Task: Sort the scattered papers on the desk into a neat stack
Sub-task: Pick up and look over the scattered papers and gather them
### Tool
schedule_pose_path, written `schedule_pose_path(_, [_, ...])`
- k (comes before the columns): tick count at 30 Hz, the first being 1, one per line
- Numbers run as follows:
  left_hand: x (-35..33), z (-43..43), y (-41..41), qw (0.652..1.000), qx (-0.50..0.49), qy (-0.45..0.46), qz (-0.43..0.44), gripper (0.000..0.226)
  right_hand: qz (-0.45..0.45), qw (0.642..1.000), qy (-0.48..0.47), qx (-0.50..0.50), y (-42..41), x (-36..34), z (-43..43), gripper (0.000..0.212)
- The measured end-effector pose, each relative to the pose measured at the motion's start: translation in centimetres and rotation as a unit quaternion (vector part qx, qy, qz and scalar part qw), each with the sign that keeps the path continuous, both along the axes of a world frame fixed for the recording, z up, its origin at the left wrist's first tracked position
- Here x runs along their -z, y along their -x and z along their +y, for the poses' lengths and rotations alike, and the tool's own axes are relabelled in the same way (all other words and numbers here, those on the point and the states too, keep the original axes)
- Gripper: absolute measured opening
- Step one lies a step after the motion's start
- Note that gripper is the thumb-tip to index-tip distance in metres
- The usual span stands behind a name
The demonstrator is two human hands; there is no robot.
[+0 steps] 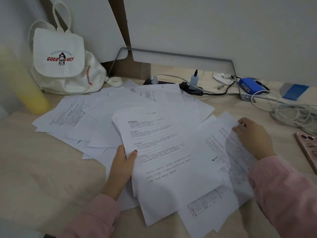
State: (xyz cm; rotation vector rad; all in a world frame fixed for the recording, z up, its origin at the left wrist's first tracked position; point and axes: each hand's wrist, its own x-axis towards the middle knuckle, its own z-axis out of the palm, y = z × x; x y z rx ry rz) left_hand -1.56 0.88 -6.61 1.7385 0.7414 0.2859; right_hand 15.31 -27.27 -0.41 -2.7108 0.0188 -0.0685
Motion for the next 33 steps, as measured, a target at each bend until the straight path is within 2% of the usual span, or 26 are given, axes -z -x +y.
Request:
schedule_pose_path(3, [-0.6, -0.6, 0.1, 1.000, 0.002, 0.017, -0.007, 0.018, -0.153, 0.988, 0.033, 0.009, 1.1, -3.3, 0.3, 0.025])
schedule_pose_path(7, [-1.2, -0.8, 0.4, 0.998, 0.002, 0.056, -0.035, 0.022, -0.337, 0.941, -0.014, -0.004, 2.5, -8.1, 0.8, 0.024])
schedule_pose_path(10, [-1.3, -0.5, 0.5, 0.996, 0.005, 0.070, -0.045, 0.022, -0.413, 0.907, -0.082, 0.000, 3.5, -11.7, 1.6, 0.026])
schedule_pose_path(13, [-1.0, -0.2, 0.5, 0.996, 0.016, 0.076, -0.042, 0.030, -0.463, 0.866, -0.188, -0.025, 4.0, -14.4, 2.7, 0.026])
schedule_pose_path(16, [-0.7, 0.0, 0.4, 0.995, 0.021, 0.090, -0.045, 0.036, -0.447, 0.851, -0.269, -0.065, 4.0, -15.8, 4.1, 0.021])
schedule_pose_path(18, [-1.0, -0.1, 0.4, 0.994, 0.018, 0.097, -0.051, 0.037, -0.410, 0.850, -0.320, -0.077, 3.8, -16.1, 5.1, 0.010])
schedule_pose_path(24, [-1.6, 0.2, 1.2, 0.987, 0.014, 0.142, -0.069, 0.032, -0.223, 0.859, -0.460, -0.022, 3.0, -13.6, 5.4, 0.003])
schedule_pose_path(27, [-1.5, 0.4, 1.4, 0.986, 0.013, 0.142, -0.082, 0.034, -0.156, 0.861, -0.484, 0.007, 2.8, -11.9, 4.9, 0.007])
schedule_pose_path(30, [-1.1, 0.4, 1.3, 0.984, -0.001, 0.153, -0.087, 0.031, -0.103, 0.846, -0.522, 0.025, 2.4, -9.5, 4.4, 0.014])
schedule_pose_path(33, [-1.1, 0.1, 1.3, 0.982, -0.011, 0.171, -0.085, 0.029, -0.049, 0.844, -0.533, 0.040, 2.4, -7.2, 3.9, 0.012])
